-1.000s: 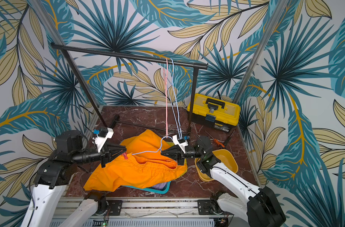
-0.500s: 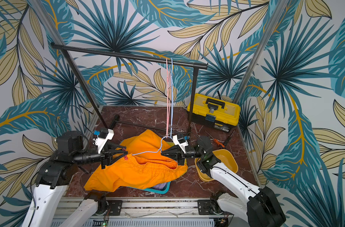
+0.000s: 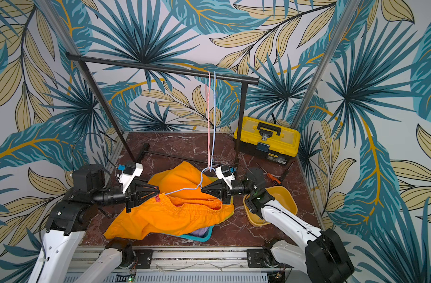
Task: Remove the clothespins securing shorts to the hanger
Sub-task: Remove the clothespin from the hanger.
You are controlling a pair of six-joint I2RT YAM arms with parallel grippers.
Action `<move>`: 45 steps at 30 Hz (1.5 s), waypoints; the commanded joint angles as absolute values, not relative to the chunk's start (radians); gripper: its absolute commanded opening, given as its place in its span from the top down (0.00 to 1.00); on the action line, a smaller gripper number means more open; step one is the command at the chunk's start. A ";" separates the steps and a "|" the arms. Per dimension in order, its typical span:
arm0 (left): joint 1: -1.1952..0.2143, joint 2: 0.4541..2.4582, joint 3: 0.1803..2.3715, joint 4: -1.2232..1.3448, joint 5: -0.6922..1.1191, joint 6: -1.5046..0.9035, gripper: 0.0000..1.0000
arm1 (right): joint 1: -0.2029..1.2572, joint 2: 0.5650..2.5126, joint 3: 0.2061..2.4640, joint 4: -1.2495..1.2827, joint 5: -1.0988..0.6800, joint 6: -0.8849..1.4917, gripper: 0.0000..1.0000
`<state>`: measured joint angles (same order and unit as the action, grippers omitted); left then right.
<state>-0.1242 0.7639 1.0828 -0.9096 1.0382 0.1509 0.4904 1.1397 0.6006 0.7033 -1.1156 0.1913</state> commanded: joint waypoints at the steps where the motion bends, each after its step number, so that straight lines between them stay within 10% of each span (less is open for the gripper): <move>1: -0.120 0.766 1.086 -0.910 1.089 0.162 0.93 | 0.487 1.140 0.615 0.752 -1.124 0.208 1.00; 45: -0.120 0.792 1.209 -0.770 0.620 0.057 1.00 | 0.612 1.410 0.763 0.445 -0.827 -0.038 1.00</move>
